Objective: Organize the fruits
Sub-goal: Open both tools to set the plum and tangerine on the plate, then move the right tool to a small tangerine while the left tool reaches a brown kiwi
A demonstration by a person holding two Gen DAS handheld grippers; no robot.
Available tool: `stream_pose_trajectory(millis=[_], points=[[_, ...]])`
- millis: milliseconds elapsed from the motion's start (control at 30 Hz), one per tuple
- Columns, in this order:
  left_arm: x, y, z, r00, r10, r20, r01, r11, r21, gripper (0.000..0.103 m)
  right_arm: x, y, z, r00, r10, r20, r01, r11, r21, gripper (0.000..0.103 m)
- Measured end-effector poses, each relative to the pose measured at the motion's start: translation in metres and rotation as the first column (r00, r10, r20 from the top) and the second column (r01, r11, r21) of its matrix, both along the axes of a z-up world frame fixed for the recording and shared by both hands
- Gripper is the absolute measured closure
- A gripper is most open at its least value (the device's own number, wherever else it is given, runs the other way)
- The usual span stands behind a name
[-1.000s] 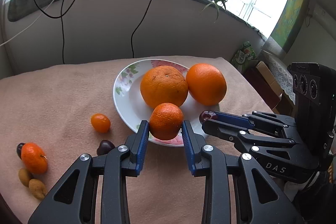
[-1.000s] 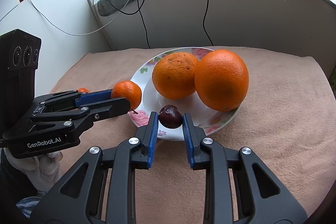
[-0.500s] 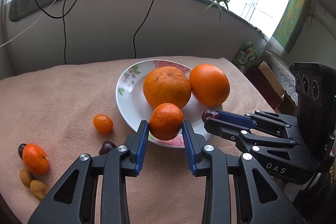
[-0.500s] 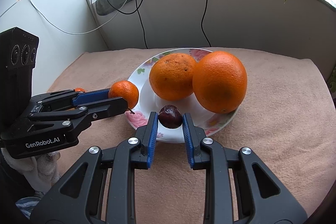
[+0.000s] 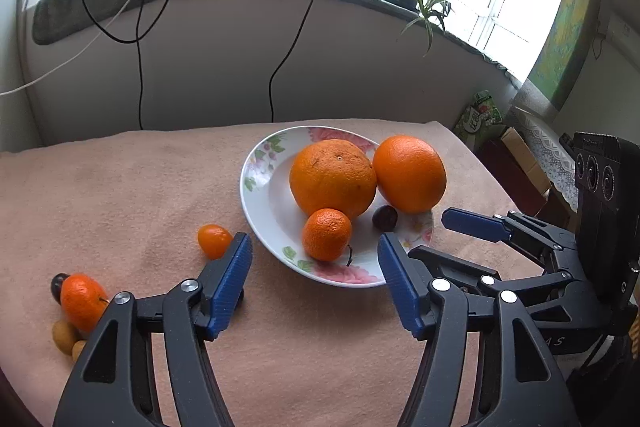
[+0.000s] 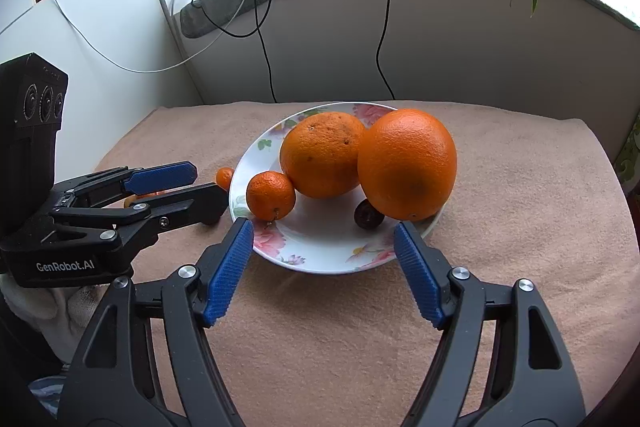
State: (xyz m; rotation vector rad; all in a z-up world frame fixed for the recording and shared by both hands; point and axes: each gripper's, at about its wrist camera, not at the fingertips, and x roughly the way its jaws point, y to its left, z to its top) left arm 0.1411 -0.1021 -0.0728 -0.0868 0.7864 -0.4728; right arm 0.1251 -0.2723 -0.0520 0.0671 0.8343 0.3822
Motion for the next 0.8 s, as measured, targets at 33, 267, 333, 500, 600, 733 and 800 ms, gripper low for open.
stream_pose_trajectory(millis=[33,267,333,500,600,733,800], points=[[-0.001,0.001,0.001,1.000,0.004,0.005,-0.004,1.000,0.003,0.037,0.000,0.000,0.000,1.000,0.001,0.001,-0.001,1.000,0.002,0.024],[-0.005,0.004,0.008,0.999,0.028,0.041,-0.029,0.999,0.031,0.031,-0.002,-0.003,0.007,1.000,-0.018,0.010,0.018,1.000,0.006,0.018],[-0.007,0.005,0.009,0.998,0.031,0.051,-0.033,0.999,0.039,0.031,-0.002,-0.004,0.008,1.000,-0.020,0.011,0.020,1.000,0.006,0.017],[-0.009,0.010,0.012,0.997,0.041,0.064,-0.044,0.998,0.037,0.031,-0.003,-0.003,0.011,1.000,-0.019,0.017,0.019,1.000,0.001,0.016],[-0.011,0.014,0.014,0.996,0.049,0.077,-0.053,0.998,0.040,0.031,-0.003,0.000,0.011,1.000,-0.014,0.017,0.014,1.000,0.004,0.016],[-0.013,0.021,0.016,0.994,0.061,0.086,-0.065,0.997,0.039,0.031,-0.004,0.005,0.013,1.000,-0.005,0.022,0.005,1.000,0.005,0.016],[-0.014,0.026,0.017,0.993,0.070,0.091,-0.073,0.997,0.034,0.031,-0.005,0.009,0.014,1.000,0.002,0.026,-0.002,1.000,0.004,0.016]])
